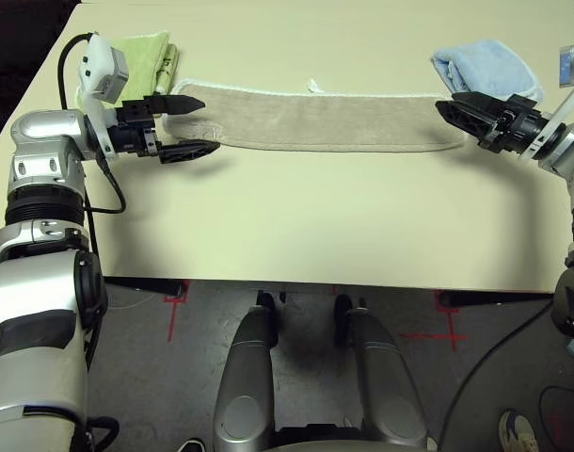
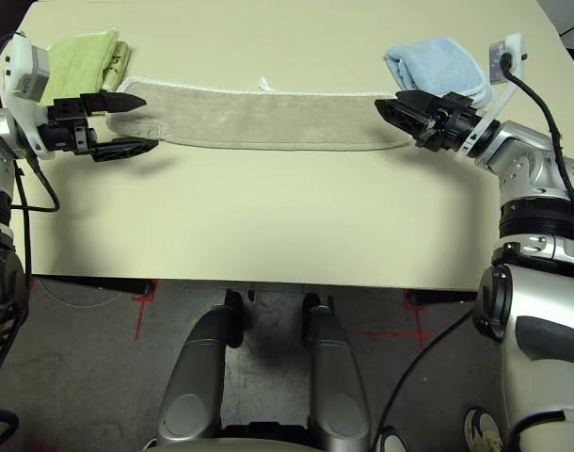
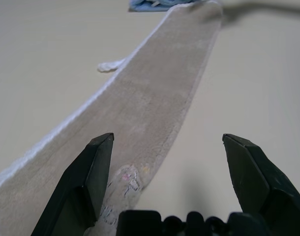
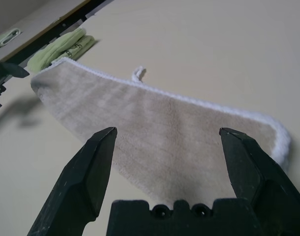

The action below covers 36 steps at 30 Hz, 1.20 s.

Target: Fold the towel and set it aside.

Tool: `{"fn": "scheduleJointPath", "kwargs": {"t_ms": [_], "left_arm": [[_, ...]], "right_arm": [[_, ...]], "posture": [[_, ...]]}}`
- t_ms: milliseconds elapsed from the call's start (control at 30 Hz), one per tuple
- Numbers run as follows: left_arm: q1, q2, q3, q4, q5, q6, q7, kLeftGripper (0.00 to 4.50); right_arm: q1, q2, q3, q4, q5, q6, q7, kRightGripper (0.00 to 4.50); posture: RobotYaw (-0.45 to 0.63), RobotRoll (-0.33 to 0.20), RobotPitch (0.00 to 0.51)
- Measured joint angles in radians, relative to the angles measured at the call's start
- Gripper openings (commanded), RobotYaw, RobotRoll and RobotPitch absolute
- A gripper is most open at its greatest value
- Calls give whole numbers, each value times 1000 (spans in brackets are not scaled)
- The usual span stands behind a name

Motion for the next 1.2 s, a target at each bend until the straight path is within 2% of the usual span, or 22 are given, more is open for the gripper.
{"fn": "scheduleJointPath", "kwargs": {"t_ms": [167,233,333,433,500,633,833,1000,1200], "left_arm": [[0,-12,-20,0,-2,-32,-24,4481],[0,-15,-27,0,-3,-37,-30,4481],[15,-17,-29,-13,-10,-39,-40,4481],[26,-21,-32,-33,-13,-39,-43,4481],[26,-21,-33,-45,-19,-39,-44,4481],[29,-22,-37,-67,-20,-30,-45,4481],[30,-29,-44,-78,-22,-19,-45,4481],[36,-31,-57,-82,-22,-18,-49,4481],[40,-31,-58,-85,-22,-16,-50,4481]], "right_arm": [[25,-60,-18,-52,65,226,-20,4500],[46,-64,-54,-90,102,304,-64,4500],[104,-41,-173,-205,191,462,-196,4500],[165,28,-309,-336,277,594,-360,4500],[193,108,-422,-435,338,673,-500,4500],[256,233,-563,-608,431,779,-696,4500],[327,409,-672,-764,555,820,-901,4500],[352,438,-707,-781,631,790,-1015,4500],[358,457,-672,-766,694,702,-1081,4500]], "posture": [[18,0,330],[11,0,332],[10,0,333],[9,0,334],[9,0,335],[6,0,336],[2,0,336],[8,0,336],[11,0,334]]}}
